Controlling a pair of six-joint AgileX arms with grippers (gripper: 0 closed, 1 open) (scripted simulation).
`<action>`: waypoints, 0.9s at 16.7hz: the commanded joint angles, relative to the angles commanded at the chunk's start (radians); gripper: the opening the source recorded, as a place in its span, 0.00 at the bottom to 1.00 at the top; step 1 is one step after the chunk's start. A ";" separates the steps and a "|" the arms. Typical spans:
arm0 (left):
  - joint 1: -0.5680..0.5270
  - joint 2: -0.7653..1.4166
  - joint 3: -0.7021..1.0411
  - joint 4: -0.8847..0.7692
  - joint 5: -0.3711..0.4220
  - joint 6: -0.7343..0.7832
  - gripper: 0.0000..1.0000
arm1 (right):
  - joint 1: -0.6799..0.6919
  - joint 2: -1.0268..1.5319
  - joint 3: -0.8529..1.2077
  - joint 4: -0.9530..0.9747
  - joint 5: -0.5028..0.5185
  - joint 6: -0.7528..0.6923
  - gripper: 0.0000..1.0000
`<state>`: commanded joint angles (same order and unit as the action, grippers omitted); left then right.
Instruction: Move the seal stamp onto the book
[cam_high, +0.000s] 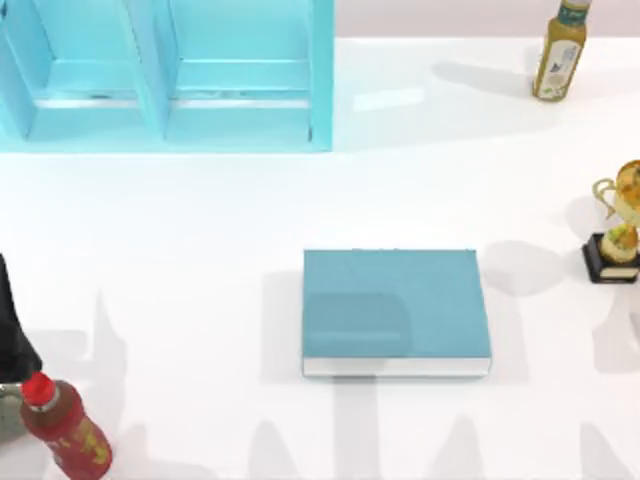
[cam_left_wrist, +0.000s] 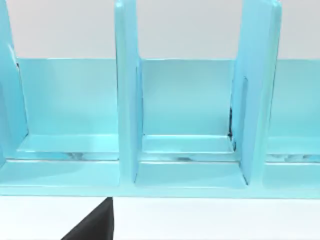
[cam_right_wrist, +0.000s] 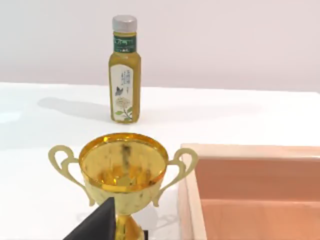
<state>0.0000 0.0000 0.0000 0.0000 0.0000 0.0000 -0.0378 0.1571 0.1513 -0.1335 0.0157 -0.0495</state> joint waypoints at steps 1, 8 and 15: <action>0.000 0.000 0.000 0.000 0.000 0.000 1.00 | -0.014 0.063 0.058 -0.049 0.004 -0.018 1.00; 0.000 0.000 0.000 0.000 0.000 0.000 1.00 | -0.146 0.688 0.626 -0.500 0.007 -0.172 1.00; 0.000 0.000 0.000 0.000 0.000 0.000 1.00 | -0.297 1.370 1.231 -0.972 -0.007 -0.303 1.00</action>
<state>0.0000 0.0000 0.0000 0.0000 0.0000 0.0000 -0.3352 1.5270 1.3822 -1.1051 0.0084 -0.3522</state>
